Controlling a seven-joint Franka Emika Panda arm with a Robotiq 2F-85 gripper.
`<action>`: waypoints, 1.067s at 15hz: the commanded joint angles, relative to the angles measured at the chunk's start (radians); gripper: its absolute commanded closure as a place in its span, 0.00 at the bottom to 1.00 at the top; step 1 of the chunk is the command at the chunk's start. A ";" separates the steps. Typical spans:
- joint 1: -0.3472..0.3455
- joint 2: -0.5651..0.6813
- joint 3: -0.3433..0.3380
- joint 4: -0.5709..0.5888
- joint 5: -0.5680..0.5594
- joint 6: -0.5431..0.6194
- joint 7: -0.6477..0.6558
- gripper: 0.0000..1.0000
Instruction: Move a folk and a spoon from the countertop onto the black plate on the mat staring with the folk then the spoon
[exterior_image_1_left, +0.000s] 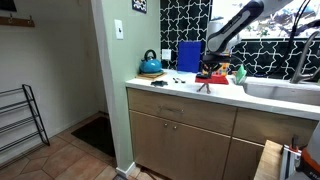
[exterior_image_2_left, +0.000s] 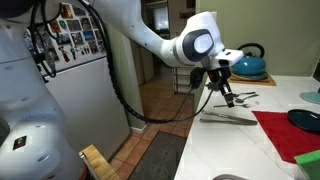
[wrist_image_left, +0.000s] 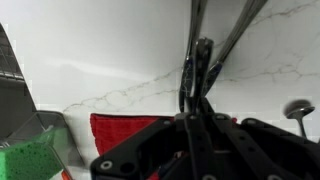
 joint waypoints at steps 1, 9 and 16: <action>-0.003 -0.029 -0.007 0.039 0.124 -0.095 -0.213 0.98; -0.054 -0.003 -0.061 0.164 0.171 -0.123 -0.353 0.93; -0.057 0.022 -0.067 0.192 0.172 -0.123 -0.359 0.98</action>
